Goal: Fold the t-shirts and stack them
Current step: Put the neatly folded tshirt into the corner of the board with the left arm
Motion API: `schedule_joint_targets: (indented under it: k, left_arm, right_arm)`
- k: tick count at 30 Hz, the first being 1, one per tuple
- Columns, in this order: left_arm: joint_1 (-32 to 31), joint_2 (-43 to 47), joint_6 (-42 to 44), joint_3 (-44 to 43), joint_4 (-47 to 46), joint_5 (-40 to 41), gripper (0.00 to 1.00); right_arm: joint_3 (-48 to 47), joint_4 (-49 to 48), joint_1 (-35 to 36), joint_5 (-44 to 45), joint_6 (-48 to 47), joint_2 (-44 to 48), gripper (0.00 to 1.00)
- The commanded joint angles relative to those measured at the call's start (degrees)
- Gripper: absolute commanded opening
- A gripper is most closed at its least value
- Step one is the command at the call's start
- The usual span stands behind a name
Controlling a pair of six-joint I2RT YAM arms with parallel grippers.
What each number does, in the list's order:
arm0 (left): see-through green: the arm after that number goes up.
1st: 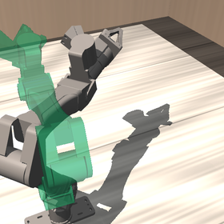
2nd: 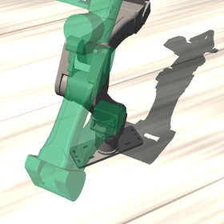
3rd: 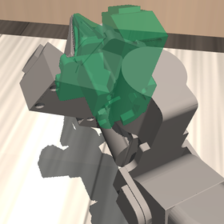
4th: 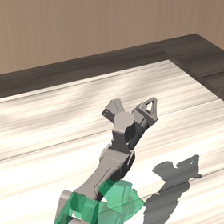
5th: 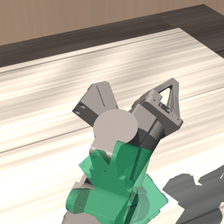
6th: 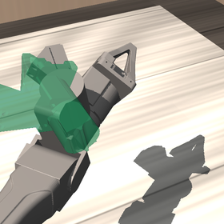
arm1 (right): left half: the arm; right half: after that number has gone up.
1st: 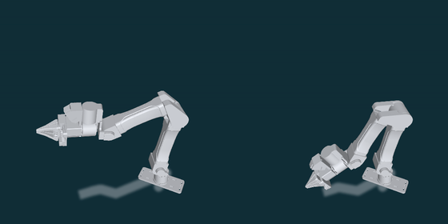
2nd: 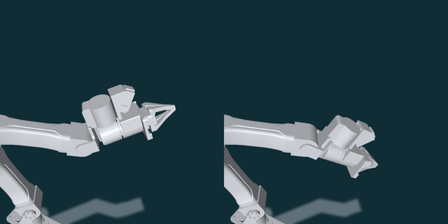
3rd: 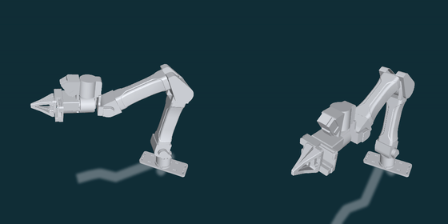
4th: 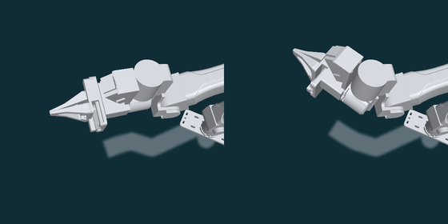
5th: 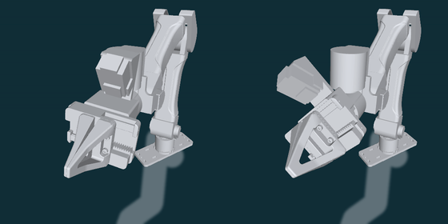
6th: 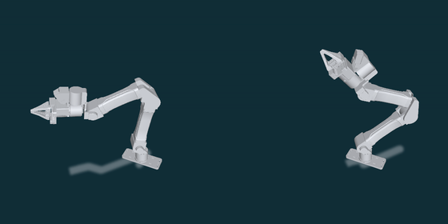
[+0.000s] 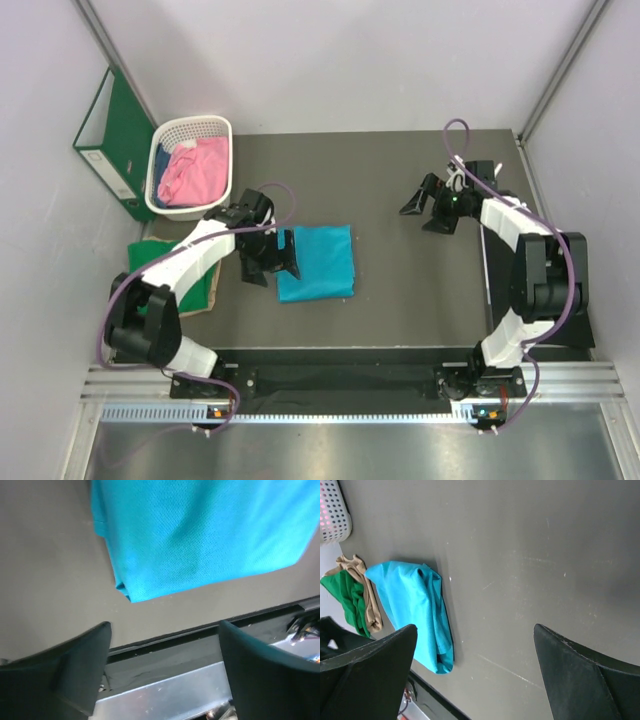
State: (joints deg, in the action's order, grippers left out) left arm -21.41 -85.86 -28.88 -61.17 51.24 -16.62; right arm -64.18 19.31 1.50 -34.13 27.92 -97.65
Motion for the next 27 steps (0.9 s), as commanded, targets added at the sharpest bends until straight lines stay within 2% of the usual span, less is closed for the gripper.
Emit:
schedule_joint_targets:
  k: [1,6,12,17,27]
  left_arm:
    - [0.23,7.20,0.32,-2.64,2.46,7.37,0.99]
    - [0.58,7.73,-0.73,-1.59,1.50,11.17,0.99]
    - [1.46,1.86,-2.66,2.00,-6.58,9.42,0.98]
    - [1.63,-1.05,-4.07,5.27,-15.98,7.66,0.95]
    - [1.72,-8.17,-5.39,3.95,-21.18,4.85,0.84]
  right_arm:
    - [-0.15,-0.59,0.35,-0.32,-1.99,4.48,1.00]
    - [-0.06,-0.50,0.35,-0.50,-1.99,4.48,0.99]
    - [-0.77,0.20,0.35,-1.03,-2.70,3.78,1.00]
    - [-1.12,0.90,0.44,-1.46,-3.31,3.34,1.00]
    - [-0.33,1.08,0.44,-2.61,-3.49,2.99,1.00]
